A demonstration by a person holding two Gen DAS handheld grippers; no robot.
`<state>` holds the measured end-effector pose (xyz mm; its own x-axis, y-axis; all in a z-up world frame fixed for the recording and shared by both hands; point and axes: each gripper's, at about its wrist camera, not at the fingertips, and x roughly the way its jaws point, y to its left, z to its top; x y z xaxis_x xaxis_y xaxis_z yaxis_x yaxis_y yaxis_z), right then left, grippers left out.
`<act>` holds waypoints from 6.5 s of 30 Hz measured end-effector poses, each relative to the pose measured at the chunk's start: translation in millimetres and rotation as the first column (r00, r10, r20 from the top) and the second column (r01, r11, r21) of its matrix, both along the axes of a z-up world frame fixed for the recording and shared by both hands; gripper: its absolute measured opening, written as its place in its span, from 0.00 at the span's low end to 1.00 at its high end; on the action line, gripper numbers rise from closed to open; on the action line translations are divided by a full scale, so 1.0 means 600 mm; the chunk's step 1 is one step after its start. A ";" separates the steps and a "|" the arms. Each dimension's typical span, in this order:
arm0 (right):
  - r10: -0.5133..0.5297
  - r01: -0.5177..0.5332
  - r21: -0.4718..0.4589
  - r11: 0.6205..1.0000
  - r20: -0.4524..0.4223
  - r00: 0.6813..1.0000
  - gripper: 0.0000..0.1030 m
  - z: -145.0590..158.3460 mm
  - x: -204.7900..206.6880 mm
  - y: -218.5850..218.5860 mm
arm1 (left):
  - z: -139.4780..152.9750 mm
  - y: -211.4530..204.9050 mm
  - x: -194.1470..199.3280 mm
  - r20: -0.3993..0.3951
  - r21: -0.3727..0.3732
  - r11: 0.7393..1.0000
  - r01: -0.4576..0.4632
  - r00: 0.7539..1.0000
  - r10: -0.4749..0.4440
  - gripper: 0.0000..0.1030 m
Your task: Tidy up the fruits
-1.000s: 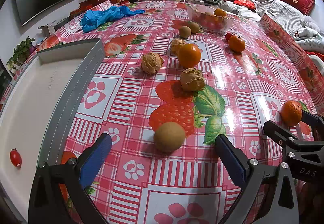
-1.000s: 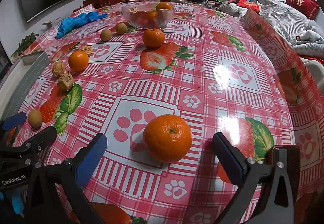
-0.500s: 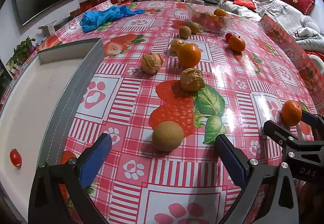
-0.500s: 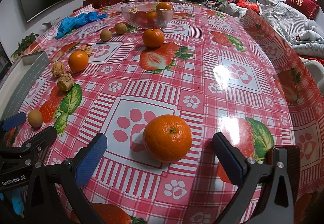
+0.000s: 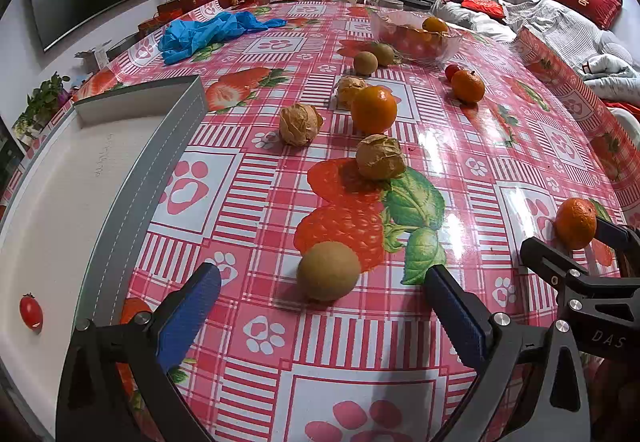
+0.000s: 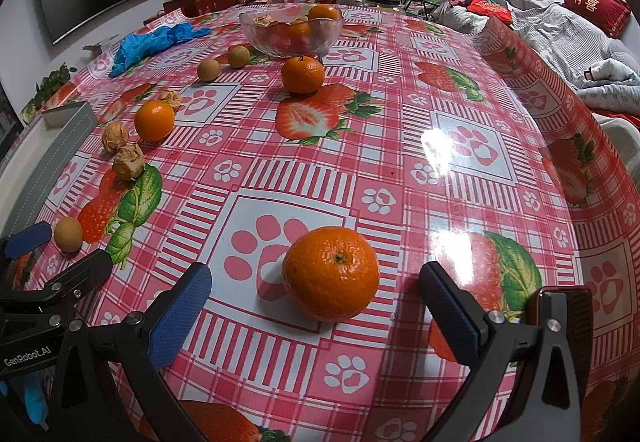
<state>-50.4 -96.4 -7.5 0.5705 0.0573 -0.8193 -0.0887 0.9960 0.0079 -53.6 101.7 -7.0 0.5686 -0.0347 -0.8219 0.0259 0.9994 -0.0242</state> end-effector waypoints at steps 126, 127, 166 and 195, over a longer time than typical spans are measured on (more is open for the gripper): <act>0.053 -0.043 0.122 0.992 -0.080 0.995 0.55 0.024 0.005 0.003 | 0.081 0.071 -0.067 0.034 -0.155 0.988 0.017 0.999 -0.012 0.28; 0.050 -0.044 0.098 0.994 -0.061 0.997 0.45 0.026 0.007 0.009 | 0.086 0.076 -0.071 0.041 -0.154 0.988 0.015 0.999 -0.008 0.28; 0.553 -0.476 0.332 0.814 -0.194 0.810 0.66 0.078 0.035 0.499 | 0.079 0.370 -0.100 0.002 -0.090 0.944 -0.317 0.948 0.319 0.28; 0.001 0.009 0.083 0.997 -0.119 0.993 1.00 0.038 0.023 0.100 | 0.109 0.190 -0.121 0.082 -0.080 0.987 -0.138 0.986 0.145 0.86</act>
